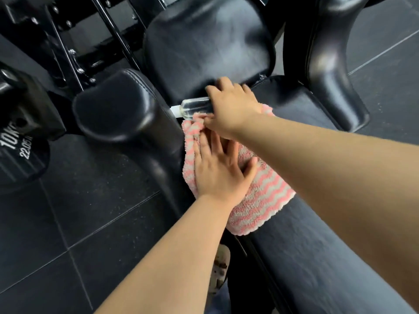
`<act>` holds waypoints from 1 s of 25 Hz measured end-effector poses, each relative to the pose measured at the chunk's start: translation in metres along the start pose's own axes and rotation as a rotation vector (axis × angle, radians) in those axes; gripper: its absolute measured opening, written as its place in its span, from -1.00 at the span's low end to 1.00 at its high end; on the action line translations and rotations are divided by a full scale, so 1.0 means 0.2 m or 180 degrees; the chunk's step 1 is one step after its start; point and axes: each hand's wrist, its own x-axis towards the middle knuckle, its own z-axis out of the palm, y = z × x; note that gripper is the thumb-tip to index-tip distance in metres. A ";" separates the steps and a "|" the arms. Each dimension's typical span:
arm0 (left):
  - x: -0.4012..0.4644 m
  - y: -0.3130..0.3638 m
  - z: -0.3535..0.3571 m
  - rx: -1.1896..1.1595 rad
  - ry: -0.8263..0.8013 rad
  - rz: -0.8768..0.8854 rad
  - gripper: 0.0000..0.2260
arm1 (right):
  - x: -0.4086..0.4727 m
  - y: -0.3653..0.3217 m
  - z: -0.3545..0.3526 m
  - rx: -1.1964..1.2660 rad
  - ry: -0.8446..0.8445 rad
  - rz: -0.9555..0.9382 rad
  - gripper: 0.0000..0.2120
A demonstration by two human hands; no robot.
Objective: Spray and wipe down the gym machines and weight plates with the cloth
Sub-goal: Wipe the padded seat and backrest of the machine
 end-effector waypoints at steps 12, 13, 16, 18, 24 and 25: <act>0.32 -0.02 -0.08 0.0126 -0.0206 0.0339 -0.37 | -0.57 0.58 -0.18 0.1196 0.1024 0.1998 -0.60; 0.35 0.00 -0.08 0.0119 -0.0206 0.0317 -0.38 | -0.64 0.62 -0.16 0.1429 0.1158 0.2313 -0.63; 0.39 0.10 -0.08 0.0140 -0.0158 0.0072 -0.41 | -0.80 0.71 -0.11 0.1948 0.1517 0.3007 -0.64; 0.42 0.22 -0.08 0.0168 -0.0128 -0.0029 -0.41 | -0.86 0.73 -0.08 0.2129 0.1633 0.3231 -0.65; 0.40 0.62 -0.04 0.0339 0.0095 0.0783 -0.43 | -1.00 0.77 -0.05 0.2337 0.1771 0.3394 -0.68; 0.33 0.68 -0.01 0.0424 0.0105 0.1136 -0.45 | -1.01 0.77 -0.05 0.2330 0.1780 0.3377 -0.68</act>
